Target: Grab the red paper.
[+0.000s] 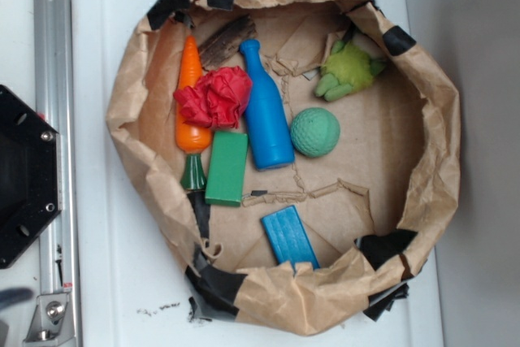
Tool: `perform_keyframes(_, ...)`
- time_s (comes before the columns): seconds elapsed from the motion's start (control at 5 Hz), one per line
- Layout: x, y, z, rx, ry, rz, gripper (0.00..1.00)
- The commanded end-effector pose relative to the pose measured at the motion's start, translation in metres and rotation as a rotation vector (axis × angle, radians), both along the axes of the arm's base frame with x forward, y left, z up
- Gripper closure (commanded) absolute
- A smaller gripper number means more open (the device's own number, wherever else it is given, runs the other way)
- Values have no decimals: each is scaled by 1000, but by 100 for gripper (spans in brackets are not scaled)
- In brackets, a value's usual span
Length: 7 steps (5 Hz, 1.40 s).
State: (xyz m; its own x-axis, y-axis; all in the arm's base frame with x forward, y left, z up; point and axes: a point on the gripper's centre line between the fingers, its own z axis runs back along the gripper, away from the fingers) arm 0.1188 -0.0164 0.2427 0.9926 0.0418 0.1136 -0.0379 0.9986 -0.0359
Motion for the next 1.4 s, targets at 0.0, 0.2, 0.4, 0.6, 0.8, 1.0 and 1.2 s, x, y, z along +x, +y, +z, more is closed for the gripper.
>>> perform_keyframes(0.0, 0, 0, 0, 0, 0, 0, 0)
perform_keyframes(0.2, 47, 6, -31, 29, -25, -40, 0)
perform_keyframes(0.4, 83, 21, -77, 45, 1, -87, 0)
perform_keyframes(0.6, 110, 41, -121, 54, 46, -60, 0)
perform_keyframes(0.8, 120, 56, -160, 60, 105, -81, 0)
perform_keyframes(1.0, 117, 54, -182, 86, 151, -142, 0)
perform_keyframes(1.2, 121, 53, -204, 115, 39, -165, 0)
